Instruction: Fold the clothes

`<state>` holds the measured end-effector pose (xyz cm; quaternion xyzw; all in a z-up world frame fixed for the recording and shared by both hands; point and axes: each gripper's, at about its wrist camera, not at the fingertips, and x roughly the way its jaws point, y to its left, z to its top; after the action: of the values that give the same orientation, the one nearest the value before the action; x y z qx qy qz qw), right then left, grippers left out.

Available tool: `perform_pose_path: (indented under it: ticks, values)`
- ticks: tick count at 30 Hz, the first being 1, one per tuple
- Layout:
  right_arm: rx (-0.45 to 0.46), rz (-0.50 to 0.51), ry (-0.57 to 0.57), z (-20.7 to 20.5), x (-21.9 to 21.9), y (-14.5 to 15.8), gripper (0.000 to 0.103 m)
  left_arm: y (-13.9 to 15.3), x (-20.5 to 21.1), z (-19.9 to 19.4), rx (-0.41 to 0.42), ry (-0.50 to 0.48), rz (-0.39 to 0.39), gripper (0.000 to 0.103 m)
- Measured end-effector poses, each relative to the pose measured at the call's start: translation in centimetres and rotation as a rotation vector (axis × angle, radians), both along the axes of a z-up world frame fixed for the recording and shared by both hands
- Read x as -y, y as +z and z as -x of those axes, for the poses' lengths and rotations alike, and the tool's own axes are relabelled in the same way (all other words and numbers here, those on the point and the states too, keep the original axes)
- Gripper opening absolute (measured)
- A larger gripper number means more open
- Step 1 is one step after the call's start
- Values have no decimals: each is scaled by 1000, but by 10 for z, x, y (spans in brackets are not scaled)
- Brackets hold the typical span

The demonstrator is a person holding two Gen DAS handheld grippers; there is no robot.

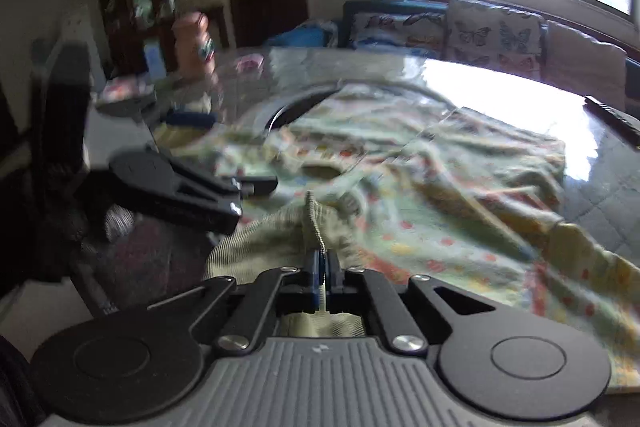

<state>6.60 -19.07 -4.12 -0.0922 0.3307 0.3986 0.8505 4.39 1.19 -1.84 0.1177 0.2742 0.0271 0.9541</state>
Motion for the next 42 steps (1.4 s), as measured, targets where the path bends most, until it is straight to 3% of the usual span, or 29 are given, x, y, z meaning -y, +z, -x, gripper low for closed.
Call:
perform_pose_path:
  ticks: [5, 10, 12, 16, 20, 23, 28, 30, 36, 42]
  values:
    - [-29, -96, -56, -10, 22, 17, 1, -6, 20, -13, -16, -69, -36, 103]
    - [-42, -117, -56, -13, 21, 16, 1, -13, 40, -5, 0, -129, -93, 103]
    - [-40, -128, -57, -15, 21, 16, 1, -10, 36, -3, 25, -119, -75, 103]
    - [-36, -152, -69, -18, 22, 17, 1, 9, 14, -4, 64, -60, 38, 103]
    - [-43, -147, -81, -21, 22, 15, 1, 15, 23, 15, 73, -214, 32, 101]
    - [-49, -147, -83, -22, 21, 14, 1, 10, 31, 25, 32, -316, 56, 94]
    - [-49, -145, -81, -22, 21, 14, 1, 10, 35, 34, 2, -408, 105, 46]
    - [-51, -147, -86, -22, 21, 14, 1, 12, 36, 36, -2, -442, 126, 38]
    - [-55, -150, -85, -22, 20, 14, 1, 6, 48, 39, -56, -538, 117, 25]
    - [-61, -150, -81, -23, 19, 12, 2, -8, 48, 31, -139, -545, 103, 25]
